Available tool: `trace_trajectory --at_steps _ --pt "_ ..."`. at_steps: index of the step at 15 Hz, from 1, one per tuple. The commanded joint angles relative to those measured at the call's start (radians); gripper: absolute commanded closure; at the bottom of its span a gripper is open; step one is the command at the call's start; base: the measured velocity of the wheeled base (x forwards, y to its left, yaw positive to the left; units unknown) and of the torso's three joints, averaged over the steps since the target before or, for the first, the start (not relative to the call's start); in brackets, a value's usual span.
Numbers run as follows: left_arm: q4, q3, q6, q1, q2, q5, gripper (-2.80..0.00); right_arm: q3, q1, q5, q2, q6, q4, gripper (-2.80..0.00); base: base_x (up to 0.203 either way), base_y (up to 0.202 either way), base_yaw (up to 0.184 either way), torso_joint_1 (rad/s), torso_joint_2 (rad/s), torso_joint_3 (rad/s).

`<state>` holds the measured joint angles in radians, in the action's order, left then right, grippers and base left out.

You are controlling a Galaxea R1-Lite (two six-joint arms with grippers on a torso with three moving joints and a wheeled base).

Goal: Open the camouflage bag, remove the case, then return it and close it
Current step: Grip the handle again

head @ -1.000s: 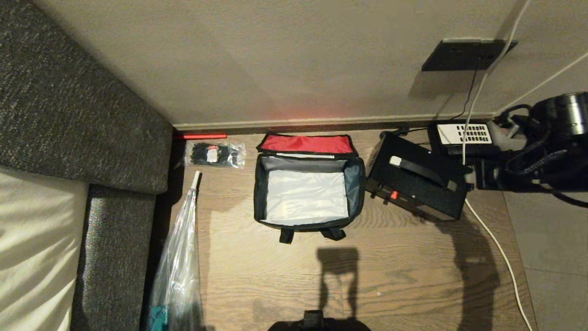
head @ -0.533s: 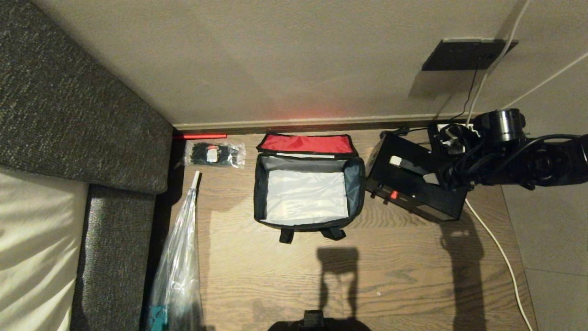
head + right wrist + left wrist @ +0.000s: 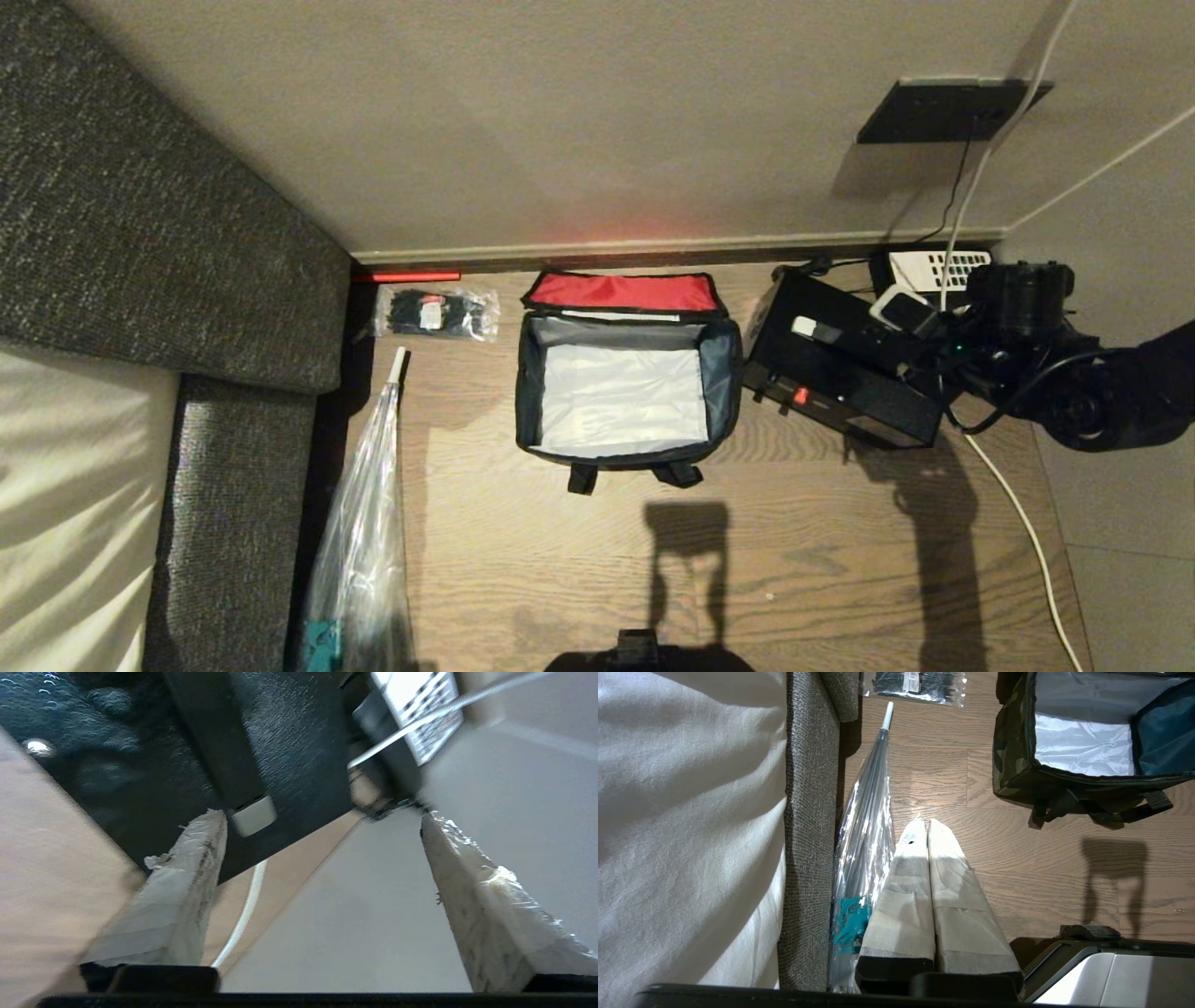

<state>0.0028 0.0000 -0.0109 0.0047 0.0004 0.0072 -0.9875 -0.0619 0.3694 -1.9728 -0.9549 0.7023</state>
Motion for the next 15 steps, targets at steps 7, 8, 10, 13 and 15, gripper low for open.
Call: trace_trajectory --at_steps 7,8,10,13,15 --pt "0.000 0.003 0.000 0.000 -0.002 0.000 0.00 0.121 -0.045 0.013 -0.069 -0.191 0.350 -2.80 0.000 0.000 0.000 0.000 0.00 0.000" --pt "0.000 0.003 0.000 0.000 -0.002 0.000 0.00 0.123 -0.045 0.012 -0.085 -0.195 0.368 -2.80 0.000 0.000 0.000 0.000 0.00 0.000" --pt "0.000 0.003 0.000 0.000 -0.002 0.000 0.00 0.117 -0.046 0.024 -0.130 -0.196 0.372 -2.80 0.000 0.000 0.000 0.000 0.00 0.000" --pt "0.000 0.003 -0.001 0.001 -0.002 0.000 0.00 0.085 -0.047 0.039 -0.170 -0.196 0.375 -2.80 0.000 0.000 0.000 0.000 0.00 0.000" --pt "0.000 0.003 0.000 0.000 -0.002 0.000 0.00 0.073 -0.047 0.042 -0.189 -0.187 0.381 -2.80 0.000 0.000 0.000 0.000 0.00 0.000"
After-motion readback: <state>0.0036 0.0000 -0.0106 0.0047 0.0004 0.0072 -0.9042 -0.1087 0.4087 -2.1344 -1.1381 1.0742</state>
